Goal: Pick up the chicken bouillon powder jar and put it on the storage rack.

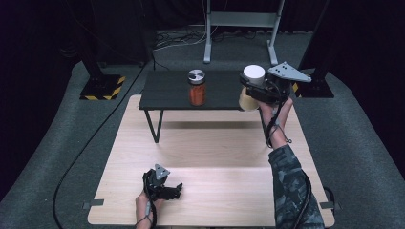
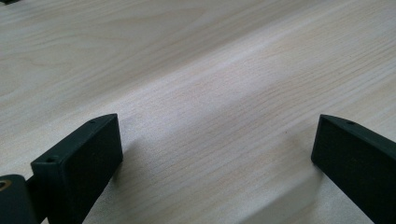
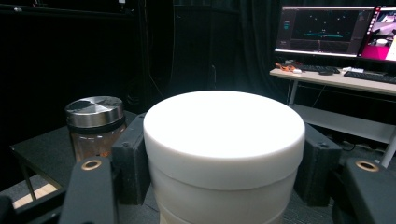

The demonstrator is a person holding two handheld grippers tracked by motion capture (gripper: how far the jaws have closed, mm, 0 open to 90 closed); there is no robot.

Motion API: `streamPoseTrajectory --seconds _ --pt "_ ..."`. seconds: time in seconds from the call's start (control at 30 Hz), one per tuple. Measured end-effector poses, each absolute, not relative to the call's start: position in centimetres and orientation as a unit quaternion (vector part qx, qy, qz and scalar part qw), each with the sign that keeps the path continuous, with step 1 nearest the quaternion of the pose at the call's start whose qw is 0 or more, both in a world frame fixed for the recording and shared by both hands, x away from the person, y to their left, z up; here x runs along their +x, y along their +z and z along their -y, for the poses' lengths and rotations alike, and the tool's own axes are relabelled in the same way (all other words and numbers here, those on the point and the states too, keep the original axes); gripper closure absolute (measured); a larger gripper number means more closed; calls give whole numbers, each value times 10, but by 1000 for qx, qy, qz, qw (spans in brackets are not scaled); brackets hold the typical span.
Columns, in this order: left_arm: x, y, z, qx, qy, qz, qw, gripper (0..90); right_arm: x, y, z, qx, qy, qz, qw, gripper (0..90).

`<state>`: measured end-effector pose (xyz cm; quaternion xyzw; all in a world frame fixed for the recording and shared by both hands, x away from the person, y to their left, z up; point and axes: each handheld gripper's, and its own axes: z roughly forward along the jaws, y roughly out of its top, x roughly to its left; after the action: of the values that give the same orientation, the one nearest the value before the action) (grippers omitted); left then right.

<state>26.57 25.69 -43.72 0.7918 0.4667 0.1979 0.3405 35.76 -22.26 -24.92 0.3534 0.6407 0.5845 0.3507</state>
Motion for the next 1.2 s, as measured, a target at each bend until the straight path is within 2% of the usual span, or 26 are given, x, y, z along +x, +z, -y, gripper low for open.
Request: streamPoseTrajectory --seconds 0.77,1.2 --pt "266 -437 -257 794 196 -463 342 17 384 -255 213 374 572 -641 349 329" --pt "266 -437 -257 793 196 -464 342 17 387 -263 218 379 580 -633 346 329"
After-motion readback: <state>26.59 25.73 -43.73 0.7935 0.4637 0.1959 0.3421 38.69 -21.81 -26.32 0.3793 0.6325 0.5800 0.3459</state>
